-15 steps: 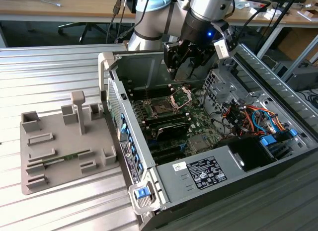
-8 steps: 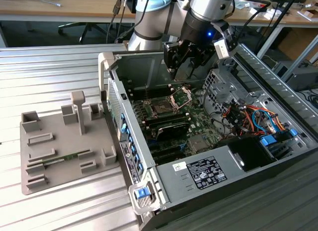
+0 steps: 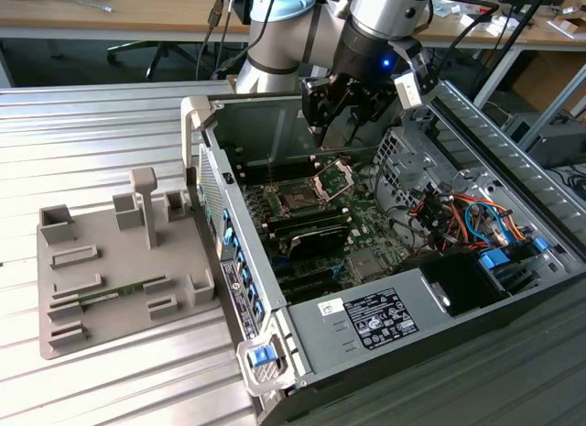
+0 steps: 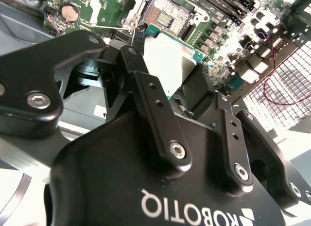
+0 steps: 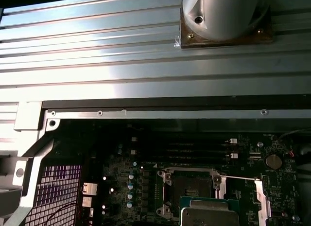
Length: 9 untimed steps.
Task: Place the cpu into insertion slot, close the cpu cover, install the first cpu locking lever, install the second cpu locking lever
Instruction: 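Place the cpu into insertion slot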
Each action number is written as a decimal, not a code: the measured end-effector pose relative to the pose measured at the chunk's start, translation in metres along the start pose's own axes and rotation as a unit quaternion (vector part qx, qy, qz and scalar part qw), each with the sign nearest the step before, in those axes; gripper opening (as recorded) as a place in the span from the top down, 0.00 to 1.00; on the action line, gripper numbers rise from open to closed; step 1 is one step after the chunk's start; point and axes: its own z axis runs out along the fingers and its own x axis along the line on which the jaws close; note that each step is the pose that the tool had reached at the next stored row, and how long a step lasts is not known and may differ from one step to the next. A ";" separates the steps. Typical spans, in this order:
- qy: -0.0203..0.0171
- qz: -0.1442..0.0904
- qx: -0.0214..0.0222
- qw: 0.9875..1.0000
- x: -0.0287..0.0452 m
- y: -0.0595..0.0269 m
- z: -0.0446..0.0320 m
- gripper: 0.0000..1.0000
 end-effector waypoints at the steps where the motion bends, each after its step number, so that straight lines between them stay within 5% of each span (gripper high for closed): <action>1: 0.000 0.000 0.000 1.000 0.0000 0.0000 0.0000 0.46; 9: 0.000 0.003 0.000 1.000 0.0000 0.0000 0.0000 0.46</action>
